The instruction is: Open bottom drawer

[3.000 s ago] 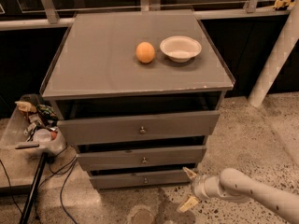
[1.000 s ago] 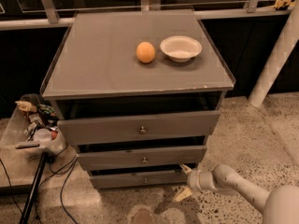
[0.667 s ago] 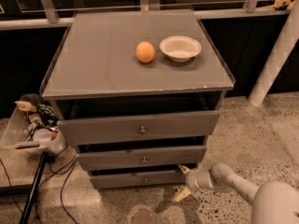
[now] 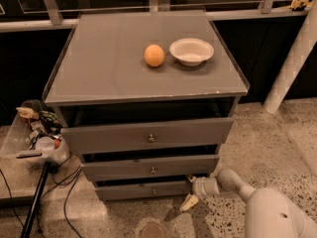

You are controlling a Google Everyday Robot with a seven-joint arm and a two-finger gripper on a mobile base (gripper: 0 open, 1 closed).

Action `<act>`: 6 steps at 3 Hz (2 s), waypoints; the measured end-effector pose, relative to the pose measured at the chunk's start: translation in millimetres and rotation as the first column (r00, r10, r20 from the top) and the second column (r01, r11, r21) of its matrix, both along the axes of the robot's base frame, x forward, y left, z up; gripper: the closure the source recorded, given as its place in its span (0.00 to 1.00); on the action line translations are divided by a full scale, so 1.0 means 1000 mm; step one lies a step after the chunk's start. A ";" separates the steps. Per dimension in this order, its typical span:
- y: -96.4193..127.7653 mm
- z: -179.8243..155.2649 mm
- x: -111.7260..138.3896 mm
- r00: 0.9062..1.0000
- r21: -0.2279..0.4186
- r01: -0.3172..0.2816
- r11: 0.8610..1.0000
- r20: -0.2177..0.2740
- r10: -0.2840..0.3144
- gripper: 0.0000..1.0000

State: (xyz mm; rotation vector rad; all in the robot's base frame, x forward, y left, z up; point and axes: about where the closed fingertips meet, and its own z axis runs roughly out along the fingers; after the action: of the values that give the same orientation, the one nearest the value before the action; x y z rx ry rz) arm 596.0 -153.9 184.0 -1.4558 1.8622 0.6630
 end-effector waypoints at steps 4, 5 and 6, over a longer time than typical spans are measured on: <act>0.000 0.000 0.001 1.000 0.000 0.000 1.000 0.001 0.000 0.65; 0.000 0.000 0.001 1.000 0.000 0.000 1.000 0.001 0.000 0.88; -0.003 0.004 0.001 1.000 0.000 0.000 1.000 0.001 0.000 1.00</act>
Offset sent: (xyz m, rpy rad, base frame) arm 0.0008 -0.0001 0.0001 -0.0002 -0.0010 -0.0005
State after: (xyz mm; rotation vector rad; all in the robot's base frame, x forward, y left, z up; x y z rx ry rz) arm 596.6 -156.6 188.5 -1.4556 1.8617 0.6618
